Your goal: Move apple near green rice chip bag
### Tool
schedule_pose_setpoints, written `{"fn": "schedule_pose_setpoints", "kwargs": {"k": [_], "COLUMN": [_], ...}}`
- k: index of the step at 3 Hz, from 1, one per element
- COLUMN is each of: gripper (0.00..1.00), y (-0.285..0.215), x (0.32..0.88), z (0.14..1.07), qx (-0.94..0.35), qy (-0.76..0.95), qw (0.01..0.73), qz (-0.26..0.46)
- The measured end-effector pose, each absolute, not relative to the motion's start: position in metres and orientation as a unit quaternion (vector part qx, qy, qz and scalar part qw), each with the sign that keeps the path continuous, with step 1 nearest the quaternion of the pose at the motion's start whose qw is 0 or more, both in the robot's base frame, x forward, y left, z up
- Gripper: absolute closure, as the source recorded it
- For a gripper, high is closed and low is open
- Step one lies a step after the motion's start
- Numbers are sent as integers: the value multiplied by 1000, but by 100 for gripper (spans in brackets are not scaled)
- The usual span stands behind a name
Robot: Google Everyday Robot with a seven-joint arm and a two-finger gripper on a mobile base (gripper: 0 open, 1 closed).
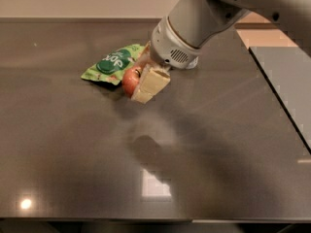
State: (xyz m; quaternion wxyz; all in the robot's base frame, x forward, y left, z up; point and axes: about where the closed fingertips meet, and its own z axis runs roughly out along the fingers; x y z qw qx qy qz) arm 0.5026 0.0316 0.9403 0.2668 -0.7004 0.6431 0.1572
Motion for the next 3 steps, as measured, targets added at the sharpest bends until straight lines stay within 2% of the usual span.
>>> {"fn": "schedule_pose_setpoints", "kwargs": {"k": [2,3], "gripper": [100,100], "y": [36,35], "x": [587,611], "z": [940,928], "qx": [-651,-634], "qy": [688,704], "qw": [281,280], "qz": [156,158]}}
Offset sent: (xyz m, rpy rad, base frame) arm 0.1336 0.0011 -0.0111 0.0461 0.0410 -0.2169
